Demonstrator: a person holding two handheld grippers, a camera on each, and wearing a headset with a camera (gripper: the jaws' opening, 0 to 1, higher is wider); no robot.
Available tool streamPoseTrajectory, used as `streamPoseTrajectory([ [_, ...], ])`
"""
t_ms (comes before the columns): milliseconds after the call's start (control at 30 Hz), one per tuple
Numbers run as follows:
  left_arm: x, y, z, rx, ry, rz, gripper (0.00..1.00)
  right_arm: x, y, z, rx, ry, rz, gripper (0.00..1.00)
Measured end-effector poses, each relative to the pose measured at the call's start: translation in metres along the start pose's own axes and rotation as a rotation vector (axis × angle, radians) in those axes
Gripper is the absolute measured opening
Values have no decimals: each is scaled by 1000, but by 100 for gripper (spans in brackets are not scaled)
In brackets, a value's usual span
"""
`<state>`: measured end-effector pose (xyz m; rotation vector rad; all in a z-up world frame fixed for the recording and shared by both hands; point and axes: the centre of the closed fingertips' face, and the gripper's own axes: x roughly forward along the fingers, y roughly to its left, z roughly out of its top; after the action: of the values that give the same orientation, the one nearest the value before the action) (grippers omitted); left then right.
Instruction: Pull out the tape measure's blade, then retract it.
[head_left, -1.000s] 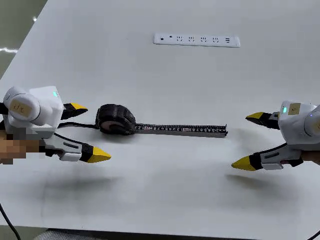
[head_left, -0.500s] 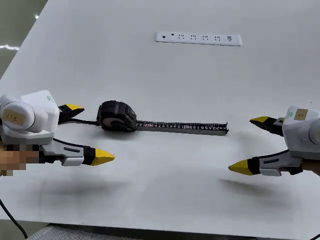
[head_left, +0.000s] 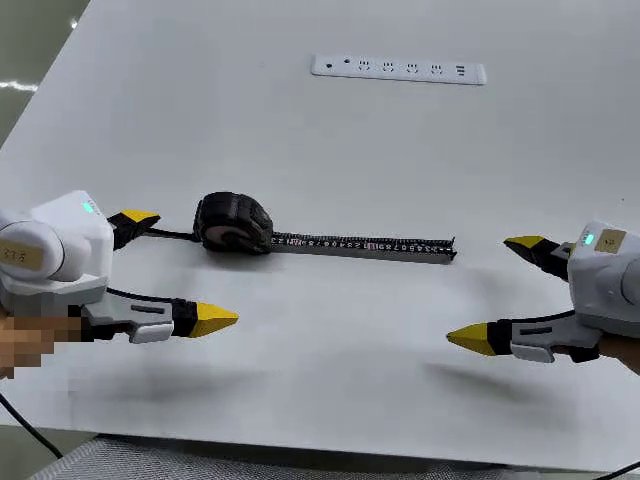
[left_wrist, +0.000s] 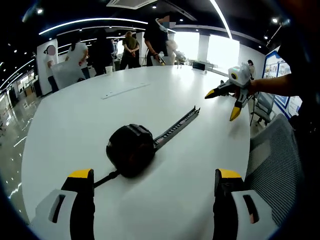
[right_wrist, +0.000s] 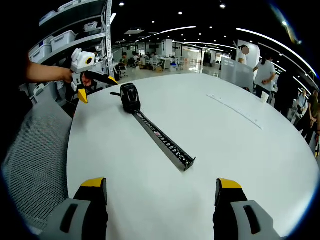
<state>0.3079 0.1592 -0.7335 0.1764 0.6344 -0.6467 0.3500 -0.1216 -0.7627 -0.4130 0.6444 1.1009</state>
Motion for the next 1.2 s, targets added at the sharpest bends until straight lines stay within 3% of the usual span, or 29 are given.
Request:
streamPoseTrajectory([
  [633, -5, -15, 6, -69, -87, 98, 99, -3, 12, 14, 75, -104, -108, 93],
  [1033, -1, -26, 12, -93, -105, 139, 99, -2, 19, 26, 135, -151, -184, 98],
  [1200, -4, -24, 12, -120, -117, 178, 99, -2, 25, 33, 163, -170, -210, 99],
])
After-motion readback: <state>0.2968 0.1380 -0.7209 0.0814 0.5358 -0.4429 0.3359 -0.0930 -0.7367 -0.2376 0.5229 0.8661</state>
